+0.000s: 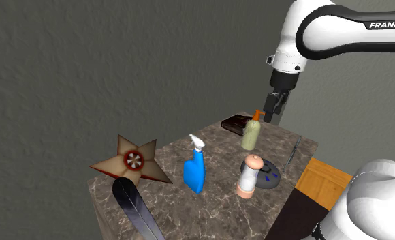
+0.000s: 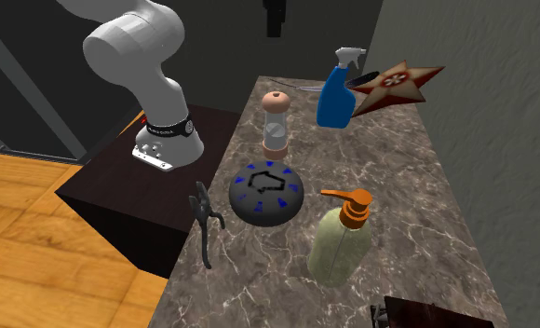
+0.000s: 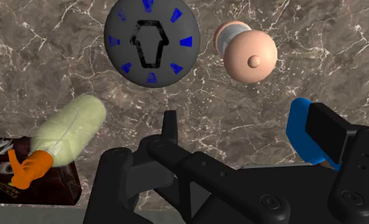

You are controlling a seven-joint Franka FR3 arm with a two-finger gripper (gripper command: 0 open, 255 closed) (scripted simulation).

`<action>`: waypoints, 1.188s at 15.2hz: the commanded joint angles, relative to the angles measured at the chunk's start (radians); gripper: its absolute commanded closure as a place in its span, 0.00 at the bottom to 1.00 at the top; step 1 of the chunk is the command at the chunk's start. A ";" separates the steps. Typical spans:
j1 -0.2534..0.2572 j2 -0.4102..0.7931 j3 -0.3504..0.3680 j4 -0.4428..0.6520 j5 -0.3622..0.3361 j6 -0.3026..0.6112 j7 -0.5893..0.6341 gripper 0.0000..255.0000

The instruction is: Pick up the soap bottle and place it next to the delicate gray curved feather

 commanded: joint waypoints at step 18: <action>-0.088 0.500 -0.297 0.222 -0.024 0.312 -0.287 0.00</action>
